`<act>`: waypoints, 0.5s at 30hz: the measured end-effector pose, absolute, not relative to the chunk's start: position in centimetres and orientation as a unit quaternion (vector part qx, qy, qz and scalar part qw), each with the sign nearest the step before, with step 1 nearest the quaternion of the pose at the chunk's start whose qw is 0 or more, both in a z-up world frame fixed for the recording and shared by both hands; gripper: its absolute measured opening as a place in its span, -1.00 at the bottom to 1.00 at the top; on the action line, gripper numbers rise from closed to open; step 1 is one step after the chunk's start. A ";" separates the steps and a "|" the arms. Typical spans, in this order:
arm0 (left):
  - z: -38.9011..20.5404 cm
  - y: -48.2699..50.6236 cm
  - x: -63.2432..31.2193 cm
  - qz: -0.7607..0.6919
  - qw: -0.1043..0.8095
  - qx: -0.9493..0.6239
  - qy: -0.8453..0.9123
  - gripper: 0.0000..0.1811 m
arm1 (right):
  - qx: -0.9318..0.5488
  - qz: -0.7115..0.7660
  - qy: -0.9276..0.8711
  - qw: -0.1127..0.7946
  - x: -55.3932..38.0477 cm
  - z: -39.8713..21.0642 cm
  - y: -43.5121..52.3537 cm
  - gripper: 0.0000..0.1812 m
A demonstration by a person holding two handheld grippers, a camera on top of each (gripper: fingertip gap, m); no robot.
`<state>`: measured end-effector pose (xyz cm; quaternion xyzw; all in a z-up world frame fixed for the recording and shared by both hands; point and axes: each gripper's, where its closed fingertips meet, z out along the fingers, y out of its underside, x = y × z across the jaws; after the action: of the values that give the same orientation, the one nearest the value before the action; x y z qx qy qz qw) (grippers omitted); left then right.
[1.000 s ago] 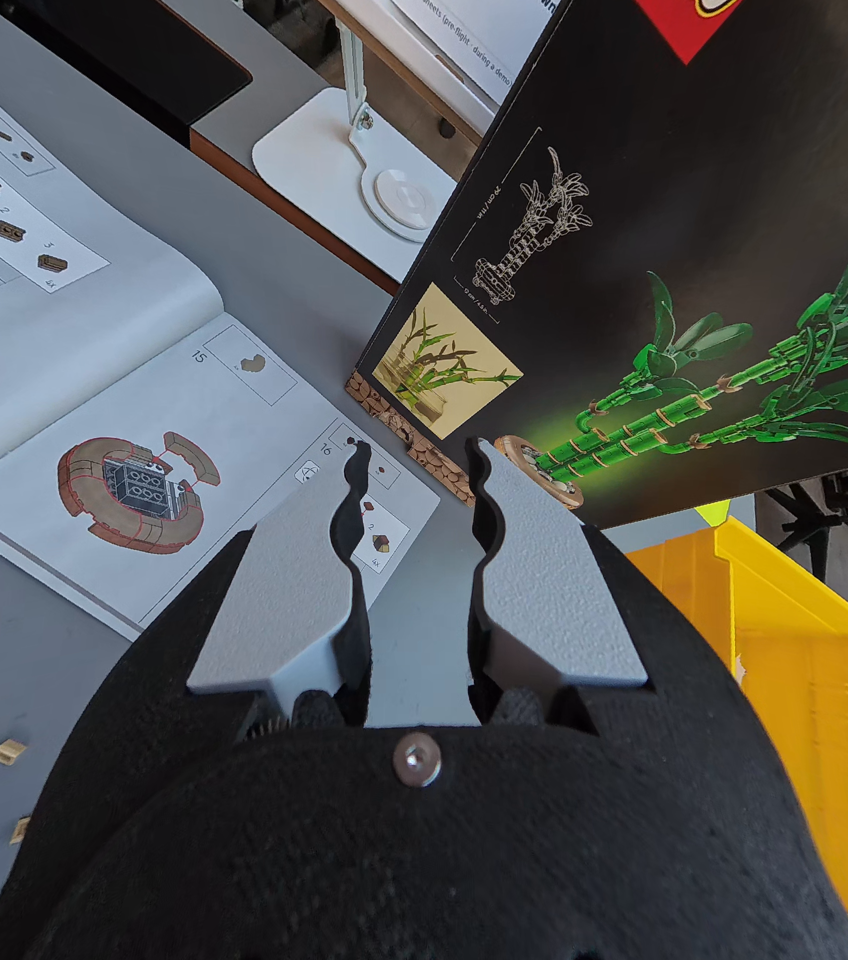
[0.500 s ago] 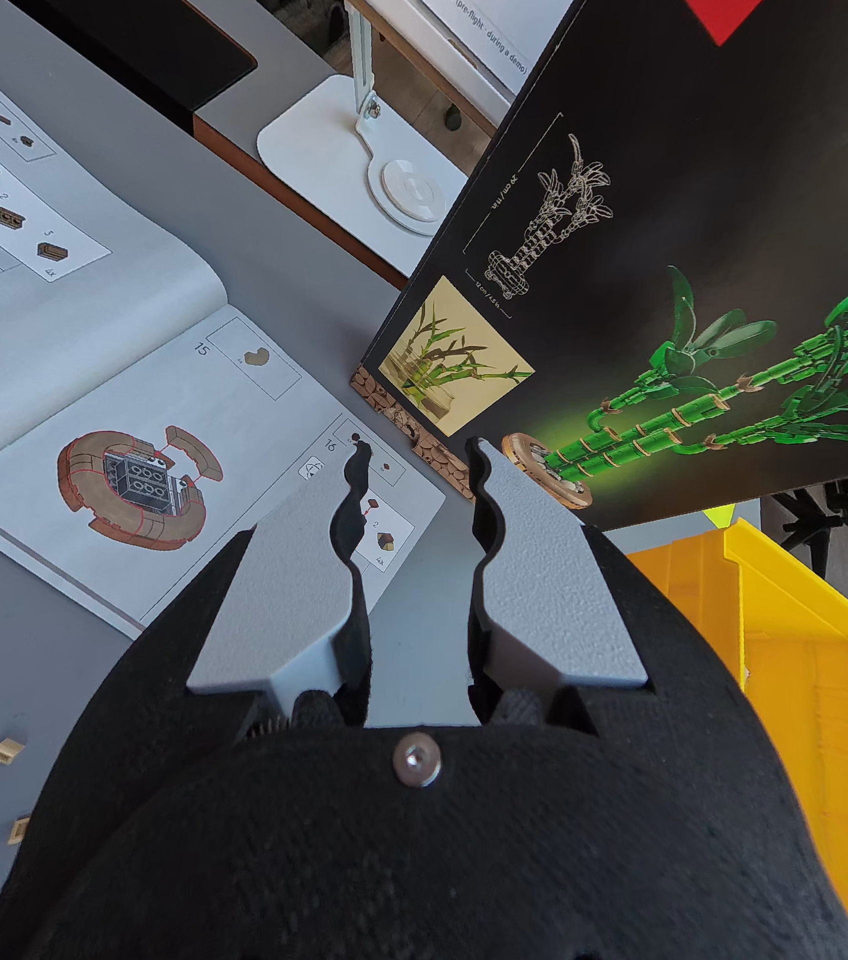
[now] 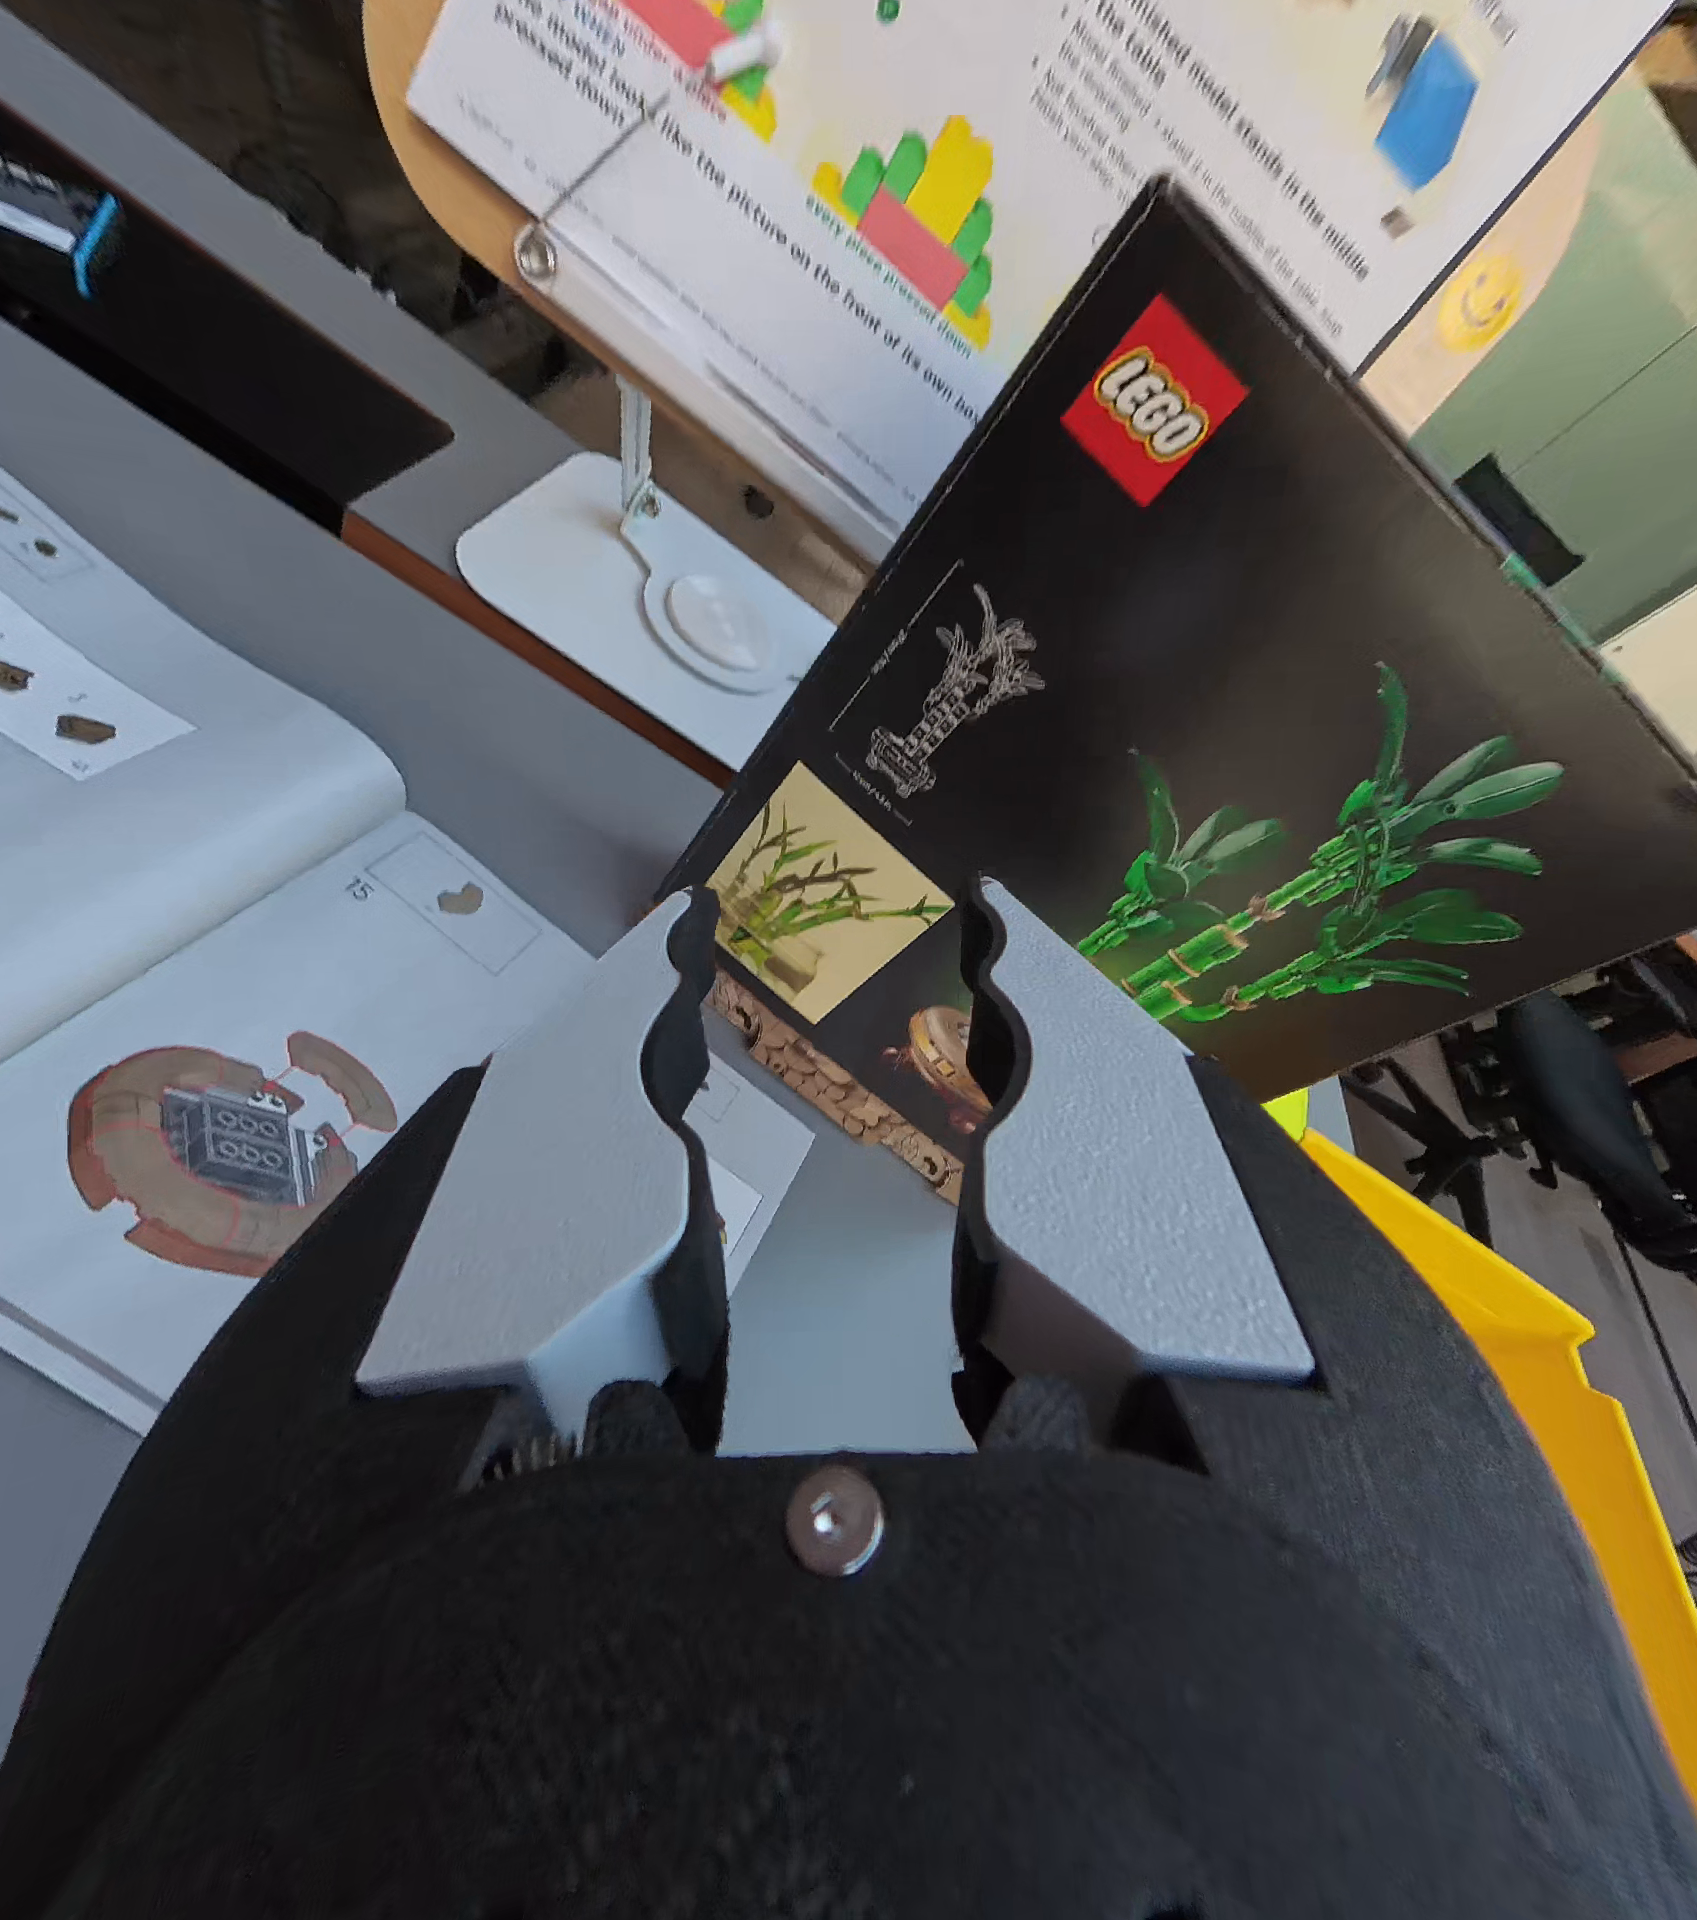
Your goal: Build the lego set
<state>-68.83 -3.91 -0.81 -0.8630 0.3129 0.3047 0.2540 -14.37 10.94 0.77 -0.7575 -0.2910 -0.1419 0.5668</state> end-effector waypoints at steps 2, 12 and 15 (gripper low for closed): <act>1.7 -2.7 -63.6 0.249 0.362 -0.849 0.295 -0.60 | -0.745 -0.128 -0.280 0.591 -15.3 1.7 10.7 -0.42; 1.3 1.1 -45.5 0.023 0.528 -0.804 0.274 -0.40 | -0.748 -0.107 -0.290 0.587 -16.9 1.1 9.7 -0.33; 0.2 2.3 -38.4 0.003 0.510 -0.800 0.317 -0.48 | -0.787 -0.053 -0.314 0.529 -18.7 -1.7 8.5 -0.22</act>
<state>-38.44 2.34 0.23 -0.7998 0.3166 0.0032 0.5100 -18.69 8.52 -1.73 -0.7866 -0.3142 -0.0530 0.5289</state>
